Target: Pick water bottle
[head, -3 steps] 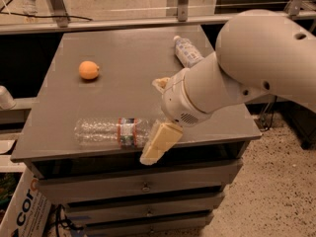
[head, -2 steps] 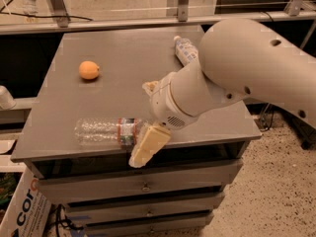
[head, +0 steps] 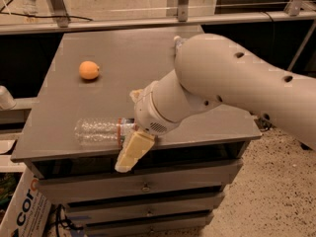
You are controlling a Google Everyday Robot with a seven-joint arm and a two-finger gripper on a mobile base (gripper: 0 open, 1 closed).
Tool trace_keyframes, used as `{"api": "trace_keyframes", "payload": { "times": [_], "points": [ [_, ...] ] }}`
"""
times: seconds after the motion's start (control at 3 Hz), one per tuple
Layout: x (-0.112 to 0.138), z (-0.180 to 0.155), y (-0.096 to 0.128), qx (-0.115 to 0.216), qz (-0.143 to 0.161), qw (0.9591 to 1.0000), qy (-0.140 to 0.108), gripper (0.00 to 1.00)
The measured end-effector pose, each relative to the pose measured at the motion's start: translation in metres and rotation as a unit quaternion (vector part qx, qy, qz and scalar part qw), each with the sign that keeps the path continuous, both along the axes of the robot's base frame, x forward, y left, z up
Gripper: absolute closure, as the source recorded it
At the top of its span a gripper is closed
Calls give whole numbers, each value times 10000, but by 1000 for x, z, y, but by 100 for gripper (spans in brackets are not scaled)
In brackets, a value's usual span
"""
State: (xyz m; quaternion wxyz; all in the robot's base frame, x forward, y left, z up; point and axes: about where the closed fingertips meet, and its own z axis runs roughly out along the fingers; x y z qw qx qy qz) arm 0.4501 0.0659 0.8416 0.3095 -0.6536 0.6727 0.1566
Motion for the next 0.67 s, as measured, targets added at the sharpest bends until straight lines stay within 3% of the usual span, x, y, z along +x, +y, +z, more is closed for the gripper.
{"api": "trace_keyframes", "payload": {
  "times": [0.33,0.67],
  "points": [
    [4,-11,10,33,10,10000,86,0],
    [5,-15,13,89,-3,9999,86,18]
  ]
}}
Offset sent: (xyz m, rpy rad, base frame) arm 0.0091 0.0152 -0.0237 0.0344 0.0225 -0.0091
